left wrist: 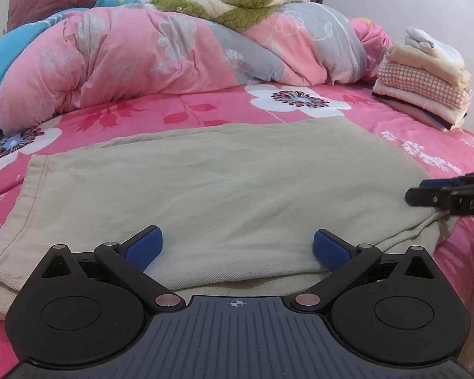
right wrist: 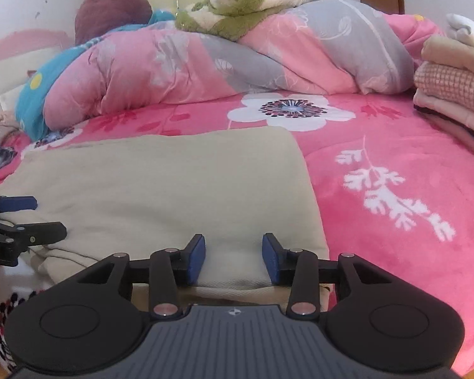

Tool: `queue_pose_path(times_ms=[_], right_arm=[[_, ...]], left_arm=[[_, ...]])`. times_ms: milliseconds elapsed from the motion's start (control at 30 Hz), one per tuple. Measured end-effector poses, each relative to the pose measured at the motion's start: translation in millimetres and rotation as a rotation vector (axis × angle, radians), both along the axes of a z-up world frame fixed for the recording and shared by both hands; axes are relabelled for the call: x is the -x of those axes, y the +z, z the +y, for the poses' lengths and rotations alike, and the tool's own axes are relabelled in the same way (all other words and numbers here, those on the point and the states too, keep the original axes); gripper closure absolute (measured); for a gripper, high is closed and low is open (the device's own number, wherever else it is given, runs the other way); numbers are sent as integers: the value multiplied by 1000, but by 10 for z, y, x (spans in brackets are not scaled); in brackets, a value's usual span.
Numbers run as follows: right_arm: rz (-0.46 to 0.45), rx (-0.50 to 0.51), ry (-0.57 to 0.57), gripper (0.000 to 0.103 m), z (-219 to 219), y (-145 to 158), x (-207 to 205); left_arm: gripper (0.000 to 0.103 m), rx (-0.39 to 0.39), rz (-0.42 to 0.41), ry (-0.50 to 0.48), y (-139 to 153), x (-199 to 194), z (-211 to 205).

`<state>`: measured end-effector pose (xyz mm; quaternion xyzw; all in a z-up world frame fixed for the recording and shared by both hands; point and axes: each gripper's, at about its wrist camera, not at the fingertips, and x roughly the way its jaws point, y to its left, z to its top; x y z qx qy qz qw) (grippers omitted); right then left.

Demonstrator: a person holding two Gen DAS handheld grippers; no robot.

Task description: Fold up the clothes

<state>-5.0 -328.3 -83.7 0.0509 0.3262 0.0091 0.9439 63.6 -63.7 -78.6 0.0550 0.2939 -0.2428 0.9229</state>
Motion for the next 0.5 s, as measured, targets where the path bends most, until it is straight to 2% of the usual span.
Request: queue_pose_path(times_ms=[167, 267, 333, 400, 500], right_arm=[[-48, 17, -45, 60, -59, 178, 64], [23, 30, -40, 55, -149, 52, -27], [36, 23, -23, 55, -190, 38, -66], [25, 32, -40, 55, -208, 170, -125], [-45, 17, -39, 55, -254, 363, -245]], left_arm=[[0, 4, 3, -5, 2, -5, 17], [0, 8, 2, -10, -3, -7, 30], [0, 11, 4, -15, -3, -13, 44], [0, 16, 5, -18, -6, -19, 52], [0, 16, 3, -19, -5, -21, 50]])
